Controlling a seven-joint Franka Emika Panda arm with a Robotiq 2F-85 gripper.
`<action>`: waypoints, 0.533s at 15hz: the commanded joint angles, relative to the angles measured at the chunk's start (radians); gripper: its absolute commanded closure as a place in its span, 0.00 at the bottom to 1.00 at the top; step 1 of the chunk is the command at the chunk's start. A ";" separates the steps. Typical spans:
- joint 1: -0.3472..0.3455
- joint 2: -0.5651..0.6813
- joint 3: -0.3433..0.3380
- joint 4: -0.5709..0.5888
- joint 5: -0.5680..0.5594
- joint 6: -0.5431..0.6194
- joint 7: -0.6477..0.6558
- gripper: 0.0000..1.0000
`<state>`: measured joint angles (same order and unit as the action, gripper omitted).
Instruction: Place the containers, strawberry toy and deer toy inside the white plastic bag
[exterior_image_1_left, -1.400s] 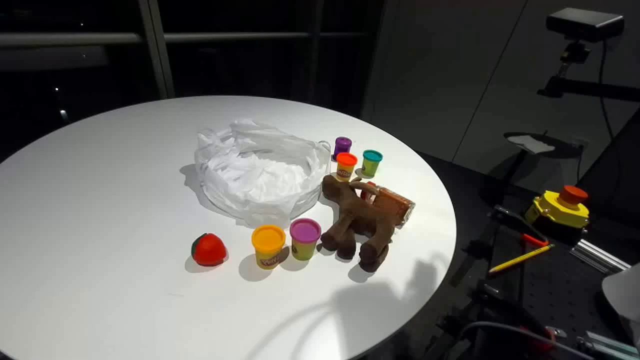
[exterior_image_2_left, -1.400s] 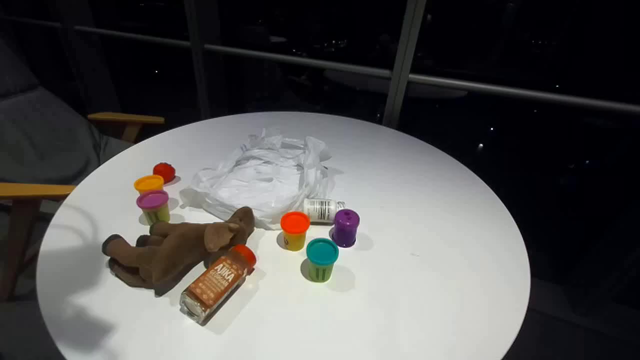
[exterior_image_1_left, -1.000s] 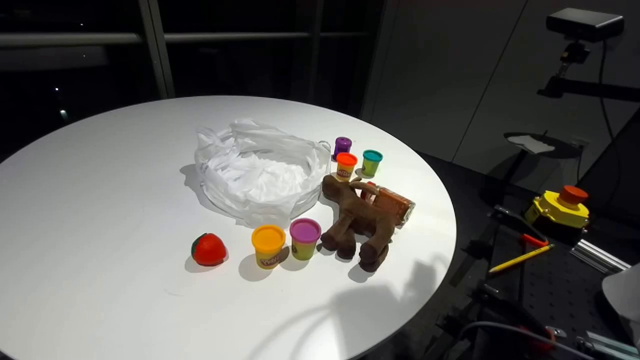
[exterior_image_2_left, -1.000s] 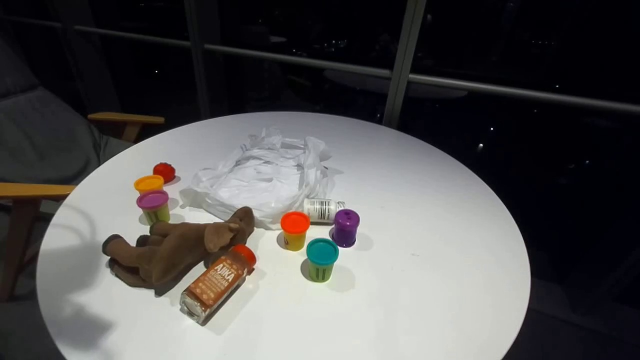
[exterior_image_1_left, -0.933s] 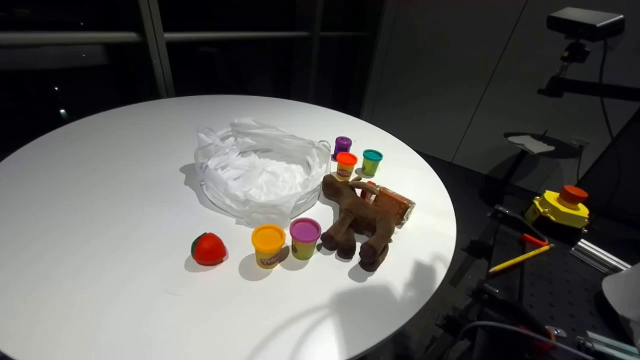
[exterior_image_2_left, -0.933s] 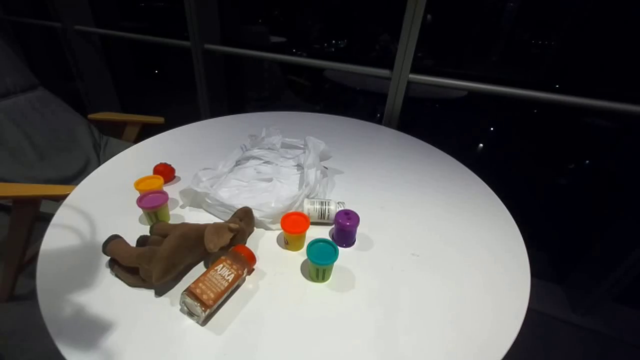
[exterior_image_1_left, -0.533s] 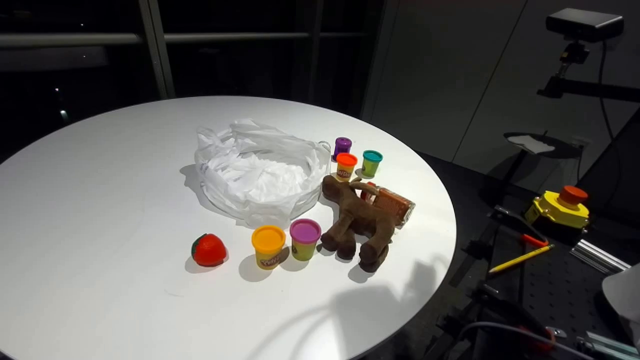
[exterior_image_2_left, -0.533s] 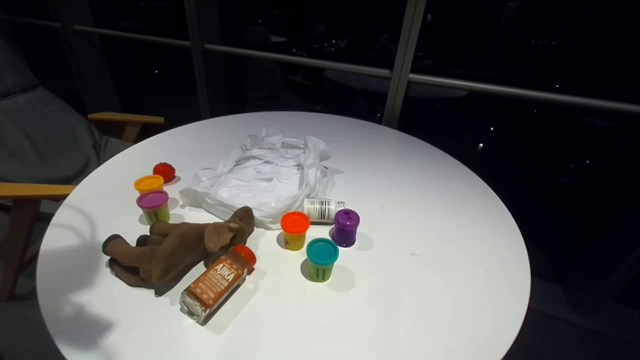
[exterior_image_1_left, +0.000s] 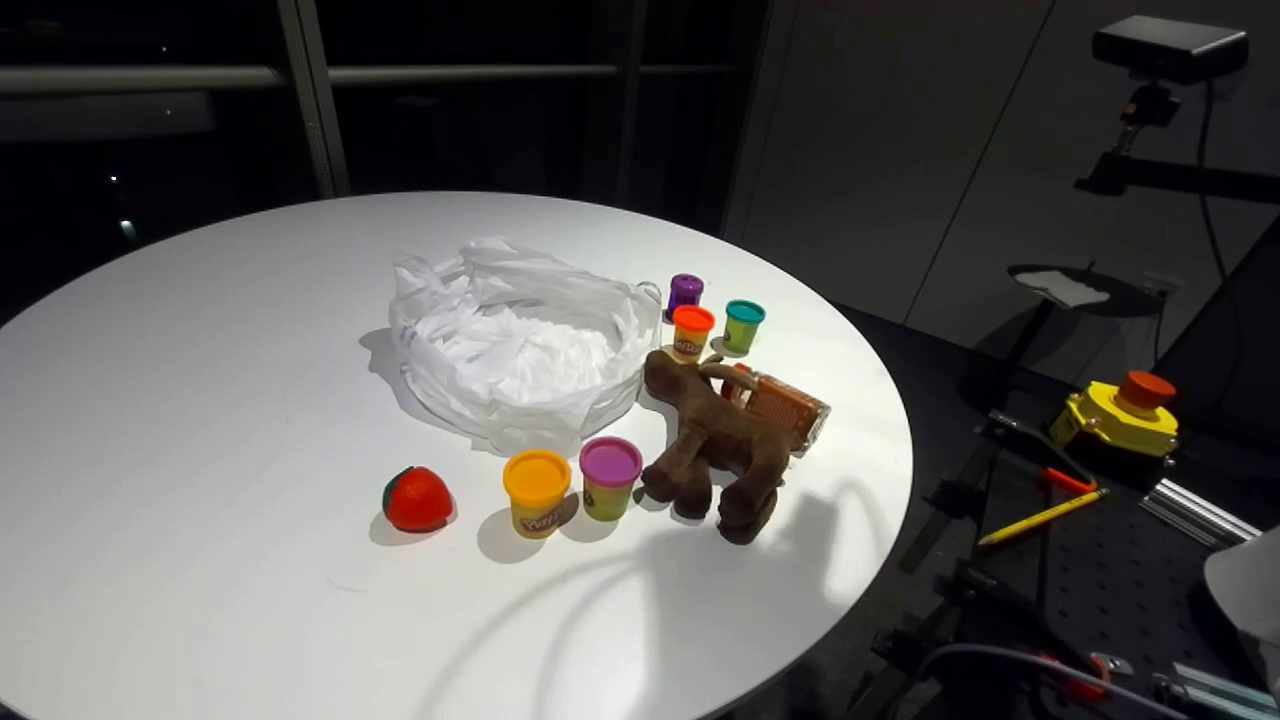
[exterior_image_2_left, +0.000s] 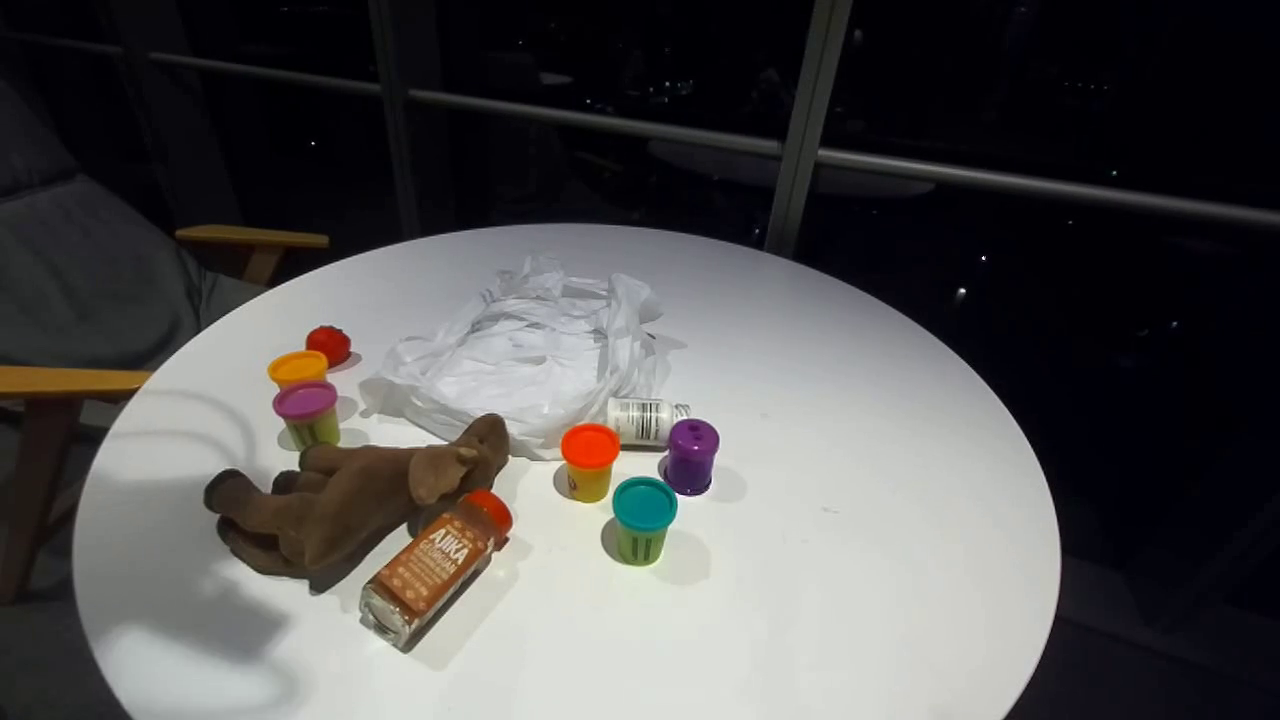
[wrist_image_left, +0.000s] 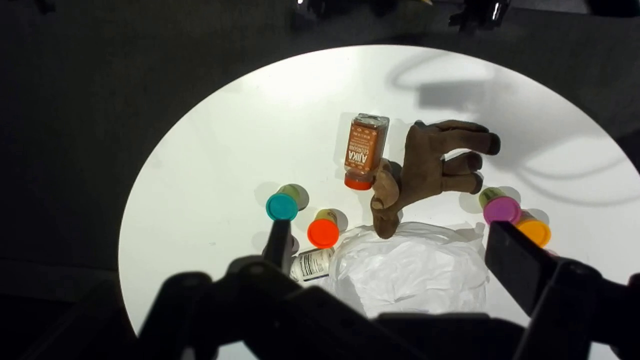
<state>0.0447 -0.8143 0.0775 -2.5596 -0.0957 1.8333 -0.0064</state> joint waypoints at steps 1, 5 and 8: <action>-0.013 0.124 -0.009 -0.004 0.007 0.159 0.054 0.00; -0.047 0.310 -0.042 -0.057 -0.012 0.458 0.056 0.00; -0.105 0.472 -0.059 -0.058 -0.047 0.666 0.070 0.00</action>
<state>-0.0130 -0.4888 0.0321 -2.6401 -0.1056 2.3401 0.0406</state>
